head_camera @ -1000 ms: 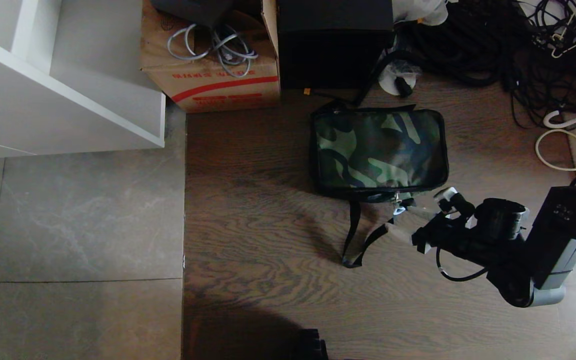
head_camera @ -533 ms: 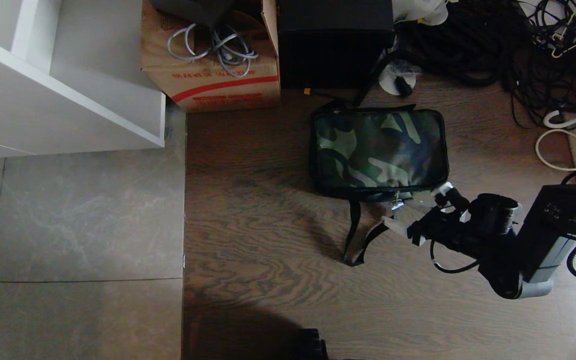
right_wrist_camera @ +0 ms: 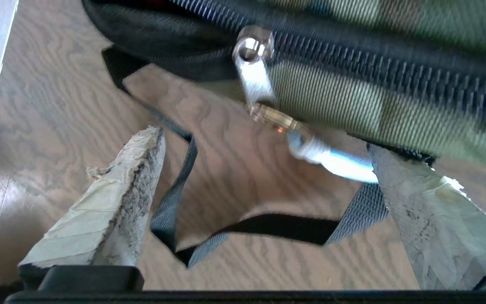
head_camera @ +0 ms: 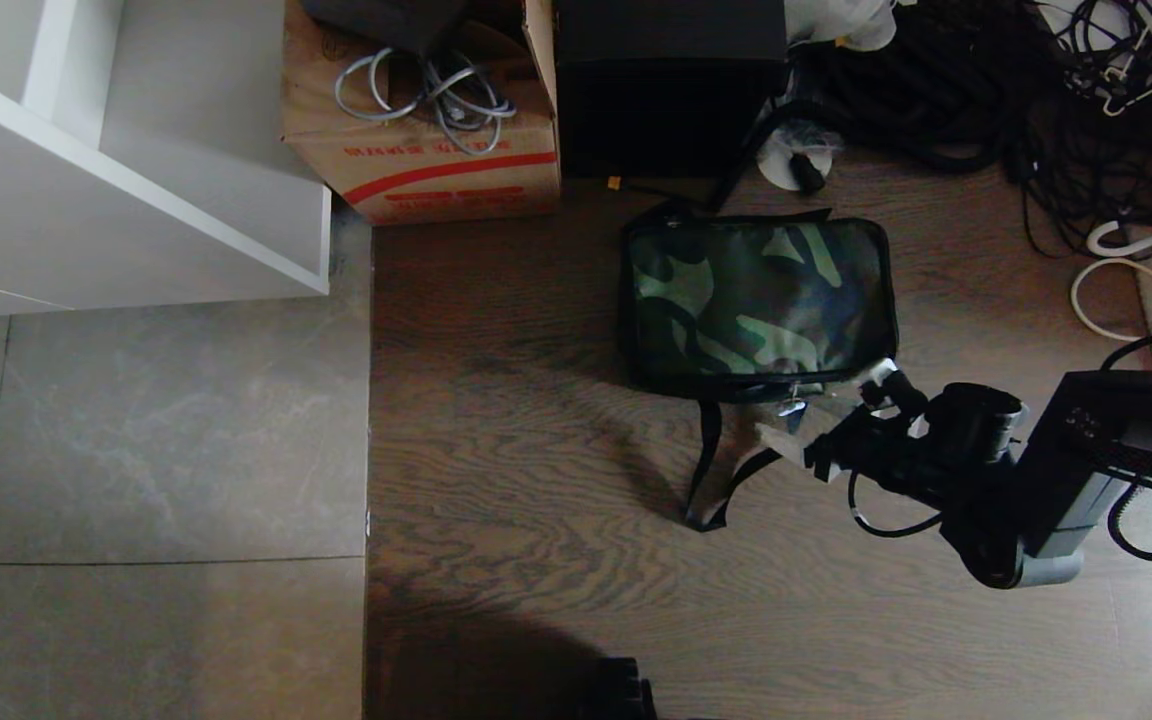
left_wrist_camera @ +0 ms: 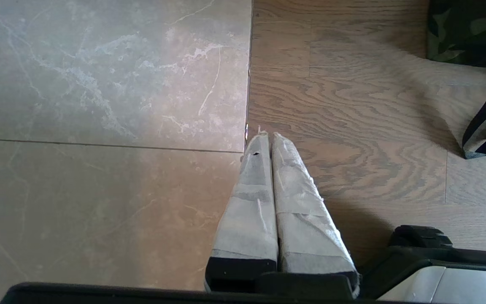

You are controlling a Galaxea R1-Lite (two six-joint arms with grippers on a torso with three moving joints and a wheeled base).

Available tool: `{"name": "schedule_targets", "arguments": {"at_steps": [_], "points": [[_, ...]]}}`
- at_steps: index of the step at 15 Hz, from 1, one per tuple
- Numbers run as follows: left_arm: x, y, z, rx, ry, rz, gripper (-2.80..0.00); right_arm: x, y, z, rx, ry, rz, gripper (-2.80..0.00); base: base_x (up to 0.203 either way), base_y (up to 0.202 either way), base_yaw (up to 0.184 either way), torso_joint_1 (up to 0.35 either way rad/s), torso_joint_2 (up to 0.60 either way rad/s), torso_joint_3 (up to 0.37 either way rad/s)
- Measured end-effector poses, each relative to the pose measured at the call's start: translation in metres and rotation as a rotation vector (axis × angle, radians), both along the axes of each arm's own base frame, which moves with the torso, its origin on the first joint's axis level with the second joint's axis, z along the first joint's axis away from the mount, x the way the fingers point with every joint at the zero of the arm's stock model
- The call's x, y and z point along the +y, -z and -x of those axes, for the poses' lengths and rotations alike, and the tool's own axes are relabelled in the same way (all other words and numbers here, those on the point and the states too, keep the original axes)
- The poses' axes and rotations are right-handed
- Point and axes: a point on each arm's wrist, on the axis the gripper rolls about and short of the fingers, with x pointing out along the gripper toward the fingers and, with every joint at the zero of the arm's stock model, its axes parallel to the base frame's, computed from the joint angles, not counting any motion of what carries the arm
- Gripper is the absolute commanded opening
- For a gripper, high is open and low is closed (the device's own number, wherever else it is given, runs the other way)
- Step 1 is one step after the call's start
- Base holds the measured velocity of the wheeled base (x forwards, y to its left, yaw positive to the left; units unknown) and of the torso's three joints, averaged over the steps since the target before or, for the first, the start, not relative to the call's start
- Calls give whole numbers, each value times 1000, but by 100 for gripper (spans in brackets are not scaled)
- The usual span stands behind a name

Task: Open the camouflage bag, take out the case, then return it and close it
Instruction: Open the top of the storage box

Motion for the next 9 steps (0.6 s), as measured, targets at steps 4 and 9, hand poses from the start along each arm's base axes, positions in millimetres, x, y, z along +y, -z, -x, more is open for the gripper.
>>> {"name": "schedule_targets", "arguments": {"at_steps": [4,9], "points": [[0,0,0,0,0,0,-280,2,0,-6,-8,-4,-18,0,0,0,0,0,0,0],[0,0,0,0,0,0,-280,3,4,-12,-16,-7,-20,0,0,0,0,0,0,0]]}}
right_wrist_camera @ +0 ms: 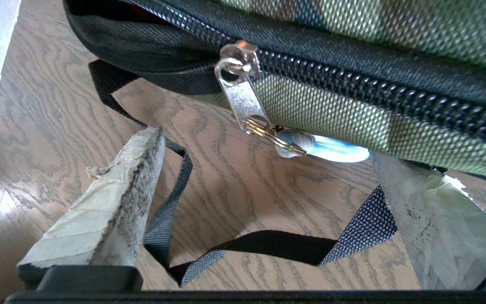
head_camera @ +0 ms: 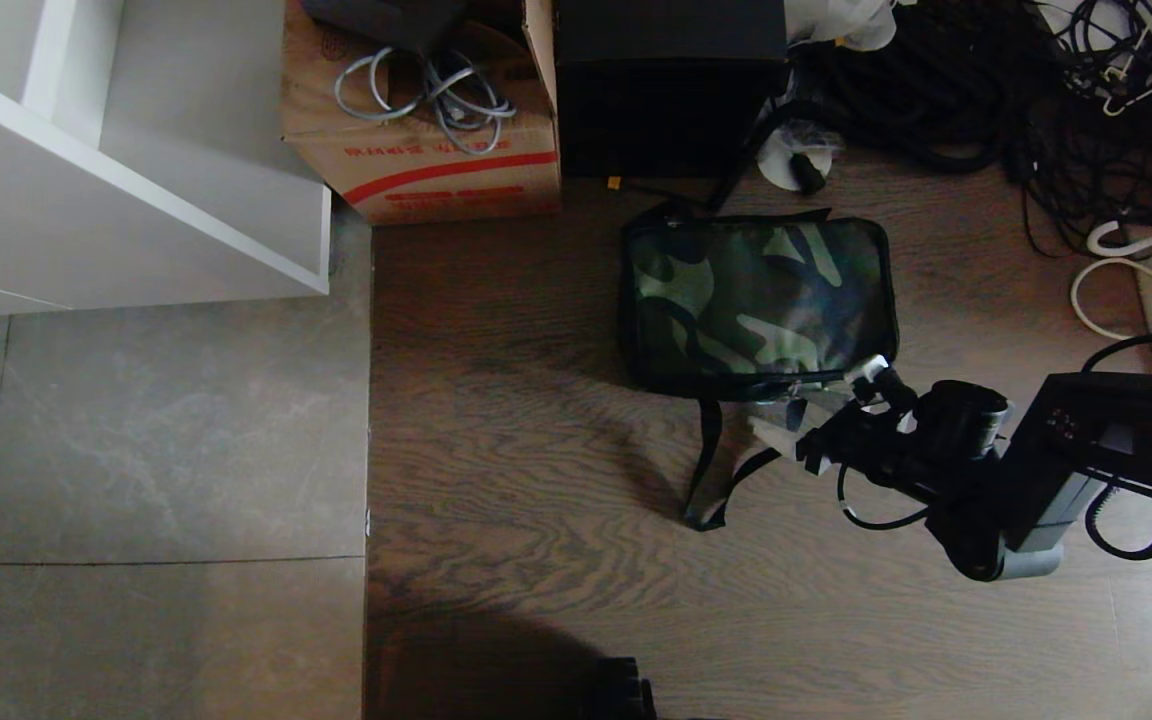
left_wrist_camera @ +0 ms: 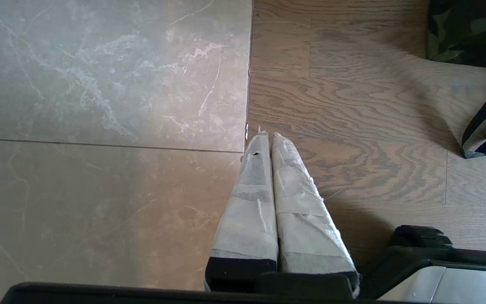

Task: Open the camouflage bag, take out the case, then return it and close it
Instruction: Open the top of the storage box

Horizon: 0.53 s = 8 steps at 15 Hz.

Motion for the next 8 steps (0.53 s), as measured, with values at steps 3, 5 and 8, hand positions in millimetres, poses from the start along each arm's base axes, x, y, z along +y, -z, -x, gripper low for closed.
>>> {"name": "schedule_targets", "arguments": {"at_steps": [3,5,8], "points": [[0,0,0,0,0,0,-280,2,1,-3,-35,-5,-3,-280,0,0,0,0,0,0],[0,0,0,0,0,0,-280,2,5,-3,-31,-4,1,-280,0,0,0,0,0,0],[0,0,0,0,-1,0,-280,2,6,-6,-45,-6,4,-280,0,0,0,0,0,0]]}}
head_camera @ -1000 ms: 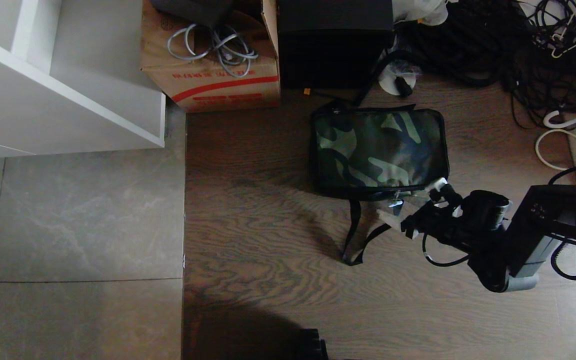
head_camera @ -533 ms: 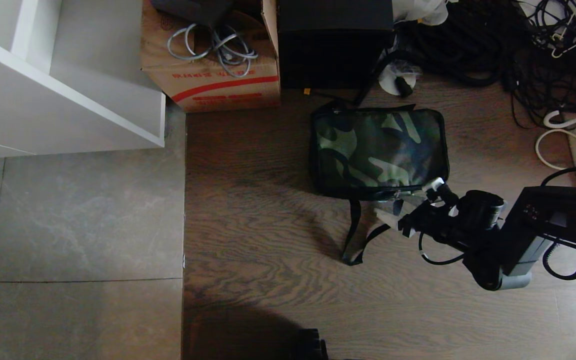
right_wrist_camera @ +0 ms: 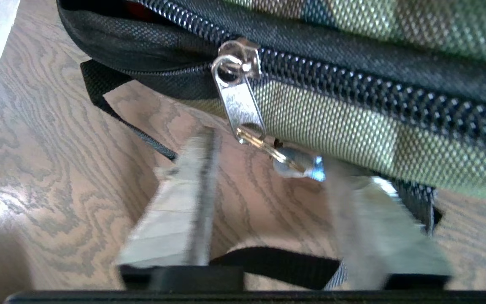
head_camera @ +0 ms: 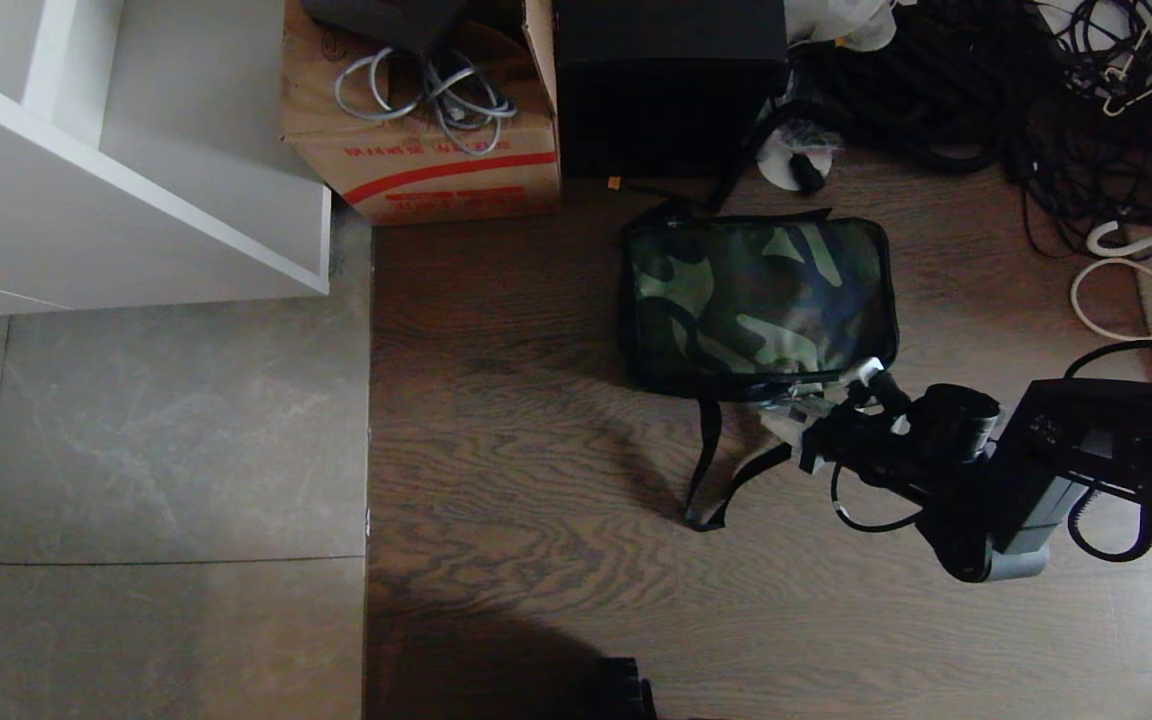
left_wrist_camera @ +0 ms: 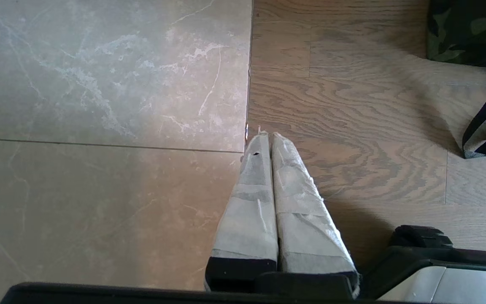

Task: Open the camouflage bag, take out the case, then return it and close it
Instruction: Open the top of the storage box

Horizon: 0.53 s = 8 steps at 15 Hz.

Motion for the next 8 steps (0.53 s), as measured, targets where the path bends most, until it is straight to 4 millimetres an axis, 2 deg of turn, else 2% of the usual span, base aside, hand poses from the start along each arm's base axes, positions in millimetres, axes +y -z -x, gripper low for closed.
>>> {"name": "schedule_targets", "arguments": {"at_steps": [5,8], "points": [[0,0,0,0,0,0,-280,0,5,-1,5,-1,3,-280,0,0,0,0,0,0],[0,0,0,0,0,0,-280,-1,8,5,33,-4,4,-280,0,0,0,0,0,0]]}}
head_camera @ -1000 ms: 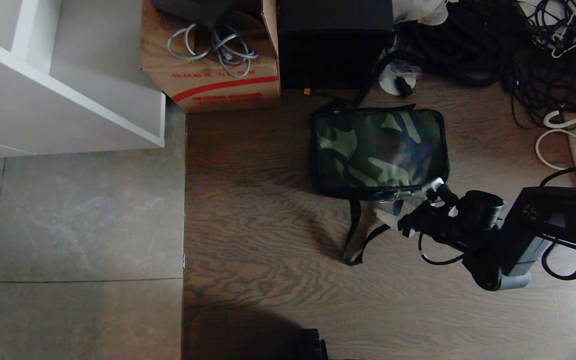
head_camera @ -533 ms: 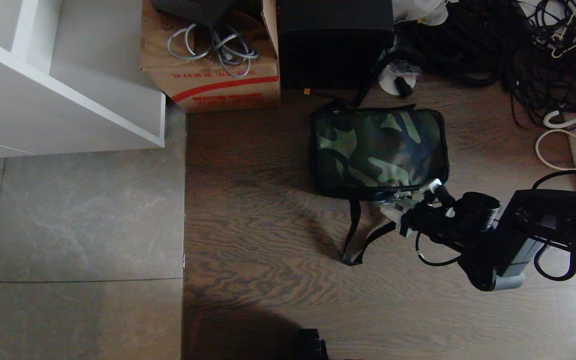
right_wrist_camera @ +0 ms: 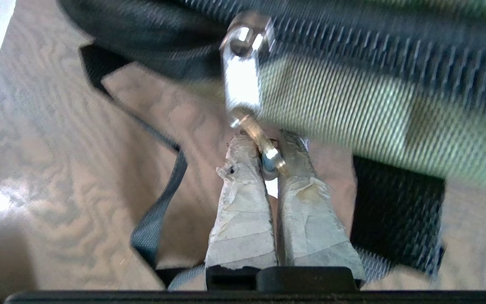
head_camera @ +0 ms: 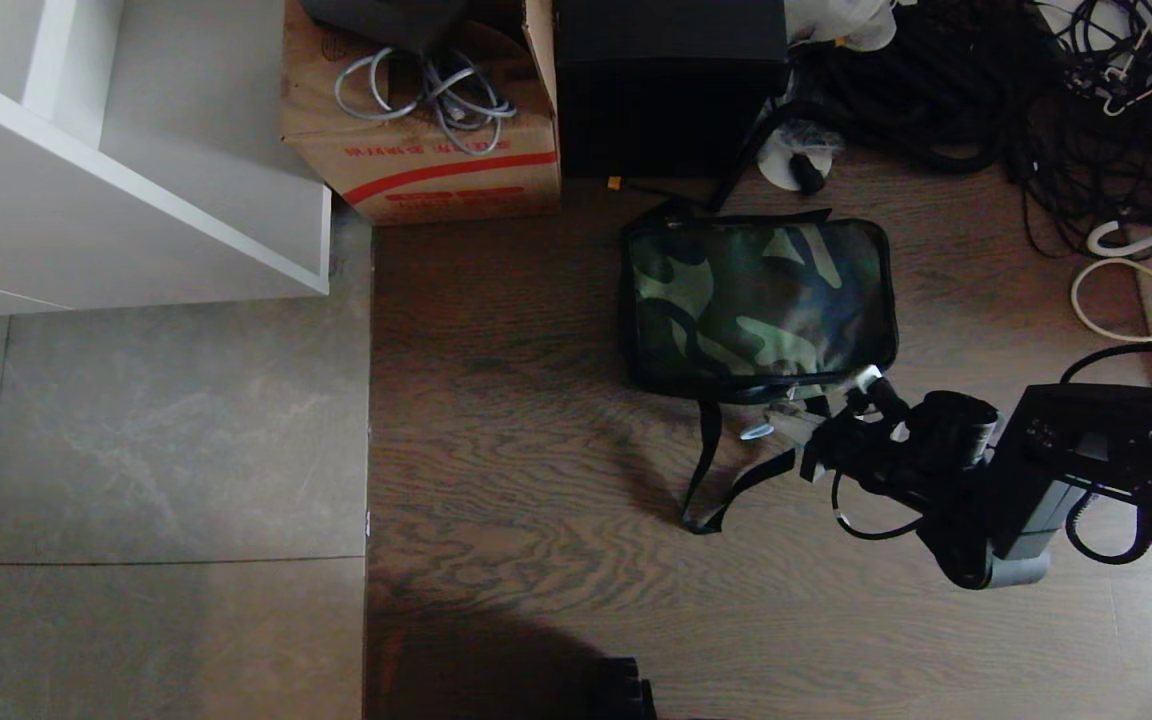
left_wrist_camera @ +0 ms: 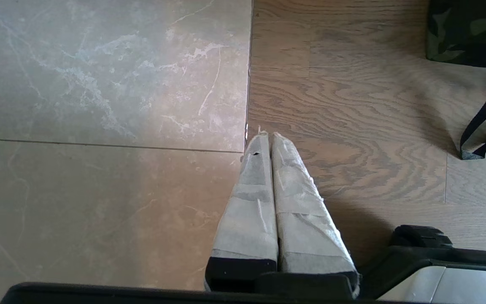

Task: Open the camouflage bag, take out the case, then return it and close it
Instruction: Open the top of the storage box

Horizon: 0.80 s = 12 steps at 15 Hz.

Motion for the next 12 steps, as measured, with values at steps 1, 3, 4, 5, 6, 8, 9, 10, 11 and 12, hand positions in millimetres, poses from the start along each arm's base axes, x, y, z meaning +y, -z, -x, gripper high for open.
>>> {"name": "schedule_targets", "arguments": {"at_steps": [1,3,4,5,6,8,9,10,11,12], "points": [[0,0,0,0,0,0,-280,-2,0,5,17,-13,0,-280,0,0,0,0,0,0],[0,0,0,0,0,0,-280,-12,-4,16,41,-70,-5,-280,0,0,0,0,0,0],[0,0,0,0,0,0,-280,-18,-10,21,37,-103,-7,-280,0,0,0,0,0,0],[0,0,0,0,0,0,-280,-23,-17,24,27,-130,-9,-280,0,0,0,0,0,0],[0,0,0,0,0,0,-280,-28,-23,26,18,-140,-10,-280,0,0,0,0,0,0],[0,0,0,0,0,0,-280,-38,-34,30,34,-126,-16,-280,0,0,0,0,0,0],[0,0,0,0,0,0,-280,-43,-37,32,54,-120,-20,-280,0,0,0,0,0,0],[0,0,0,0,0,0,-280,-48,-40,34,74,-123,-23,-280,0,0,0,0,0,0],[0,0,0,0,0,0,-280,-52,-42,37,99,-120,-29,-280,0,0,0,0,0,0],[0,0,0,0,0,0,-280,-56,-44,40,125,-110,-35,-280,0,0,0,0,0,0]]}}
